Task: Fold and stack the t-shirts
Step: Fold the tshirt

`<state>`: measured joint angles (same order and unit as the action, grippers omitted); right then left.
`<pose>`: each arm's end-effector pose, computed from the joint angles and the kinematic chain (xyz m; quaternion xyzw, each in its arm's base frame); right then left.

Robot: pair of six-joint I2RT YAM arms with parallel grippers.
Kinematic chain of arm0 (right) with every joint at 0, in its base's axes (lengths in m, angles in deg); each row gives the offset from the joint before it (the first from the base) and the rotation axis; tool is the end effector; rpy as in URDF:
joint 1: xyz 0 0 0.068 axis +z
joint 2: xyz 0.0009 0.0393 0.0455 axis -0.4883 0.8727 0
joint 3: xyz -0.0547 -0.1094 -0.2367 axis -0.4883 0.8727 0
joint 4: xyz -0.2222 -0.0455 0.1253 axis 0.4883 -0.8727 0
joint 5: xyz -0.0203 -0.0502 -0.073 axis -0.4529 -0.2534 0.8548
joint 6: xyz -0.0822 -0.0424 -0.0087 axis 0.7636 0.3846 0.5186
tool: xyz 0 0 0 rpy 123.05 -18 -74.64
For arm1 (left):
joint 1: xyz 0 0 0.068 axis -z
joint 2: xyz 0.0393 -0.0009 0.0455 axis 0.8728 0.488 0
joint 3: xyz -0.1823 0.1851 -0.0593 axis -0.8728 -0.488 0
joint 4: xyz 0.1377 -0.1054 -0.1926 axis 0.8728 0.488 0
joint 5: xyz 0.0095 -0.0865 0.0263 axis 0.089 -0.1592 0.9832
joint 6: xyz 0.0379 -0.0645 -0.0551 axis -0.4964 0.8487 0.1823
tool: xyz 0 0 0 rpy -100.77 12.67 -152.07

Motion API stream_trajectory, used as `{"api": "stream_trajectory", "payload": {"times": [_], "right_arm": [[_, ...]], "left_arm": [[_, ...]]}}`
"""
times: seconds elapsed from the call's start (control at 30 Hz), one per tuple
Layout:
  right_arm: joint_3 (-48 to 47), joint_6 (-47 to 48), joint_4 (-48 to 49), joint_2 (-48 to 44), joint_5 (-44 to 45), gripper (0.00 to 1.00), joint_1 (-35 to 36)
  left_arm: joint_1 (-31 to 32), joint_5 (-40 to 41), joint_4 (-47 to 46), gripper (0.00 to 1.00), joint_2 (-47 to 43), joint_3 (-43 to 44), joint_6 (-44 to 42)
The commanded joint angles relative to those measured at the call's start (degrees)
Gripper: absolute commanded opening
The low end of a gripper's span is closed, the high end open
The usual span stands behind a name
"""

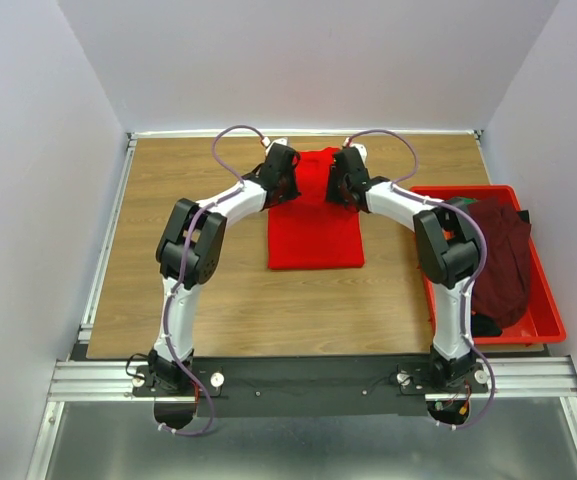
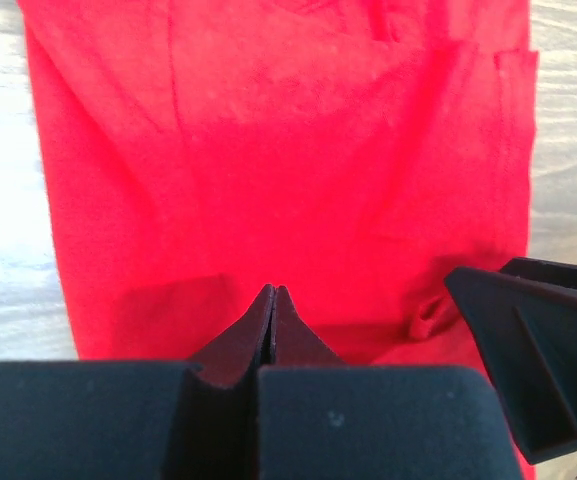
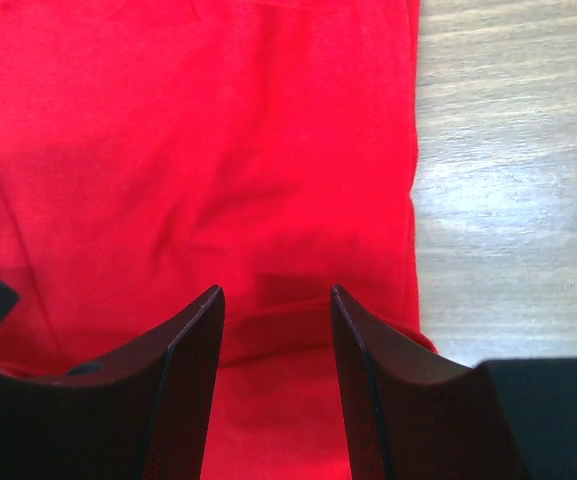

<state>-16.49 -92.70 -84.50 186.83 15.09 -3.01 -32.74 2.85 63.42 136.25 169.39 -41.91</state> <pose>0.4526 0.2020 0.1420 0.0362 0.9135 0.0764 0.3979 0.4595 -0.2384 0.1525 -0.0726 0.9059 -0.1922 0.3704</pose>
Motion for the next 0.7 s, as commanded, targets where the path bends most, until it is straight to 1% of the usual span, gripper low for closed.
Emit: {"api": "stream_trajectory", "payload": {"times": [0.0, 0.07, 0.13, 0.2, 0.27, 0.3, 0.4, 0.43, 0.47, 0.5, 0.57, 0.6, 0.67], "right_arm": [[-1.74, 1.55, -1.49, 2.03, -0.03, 0.54, -0.99], [-1.04, 1.63, -1.4, 0.46, 0.14, 0.54, -1.25], [-1.03, 1.98, -1.49, -0.51, 1.2, 0.54, -1.34], [-1.12, 2.78, -1.58, -2.45, 1.55, 0.55, -1.34], [-0.77, 3.04, -1.58, -4.2, 2.17, 0.58, -1.34], [-0.16, 3.13, -1.58, -6.12, 2.34, 0.59, -1.34], [2.38, 2.78, -1.58, -10.34, 3.83, 0.63, -1.34], [3.44, 2.26, -1.49, -11.41, 4.27, 0.63, -1.34], [4.4, 2.25, -1.58, -12.55, 4.45, 0.63, -1.34], [5.37, 1.55, -1.58, -13.6, 4.89, 0.63, -1.34], [8.53, 1.02, -1.58, -16.07, 4.98, 0.61, -1.35], [9.59, 0.67, -1.58, -16.68, 4.72, 0.6, -1.43], [11.78, 0.32, -1.58, -18.0, 4.54, 0.58, -1.34]], "left_arm": [[-1.07, 0.54, 2.52, 0.0, 1.26, 1.16, -1.91], [-1.25, -0.34, 0.34, 0.0, -0.58, 0.46, -2.61], [-1.25, -0.69, -2.04, 0.04, -2.86, -0.77, -3.93], [-1.25, -0.96, -3.45, 0.14, -5.94, -1.57, -4.28], [-1.25, -0.7, -4.07, 0.25, -8.75, -2.79, -4.72], [-1.25, -0.17, -4.42, 0.32, -9.81, -3.5, -4.55], [-1.25, 1.67, -5.03, 0.35, -14.29, -7.62, -3.23], [-1.25, 2.98, -4.77, 0.33, -16.48, -10.07, -2.01], [-1.25, 4.04, -4.77, 0.29, -17.54, -11.4, -1.04], [-1.25, 4.84, -3.99, 0.19, -18.6, -12.72, -0.08], [-1.25, 6.59, -3.89, 0.13, -21.05, -16.66, 1.77], [-1.25, 7.04, -3.63, 0.04, -21.68, -17.9, 2.3], [-1.25, 7.91, -3.11, 0.0, -22.3, -20.19, 2.83]]}}
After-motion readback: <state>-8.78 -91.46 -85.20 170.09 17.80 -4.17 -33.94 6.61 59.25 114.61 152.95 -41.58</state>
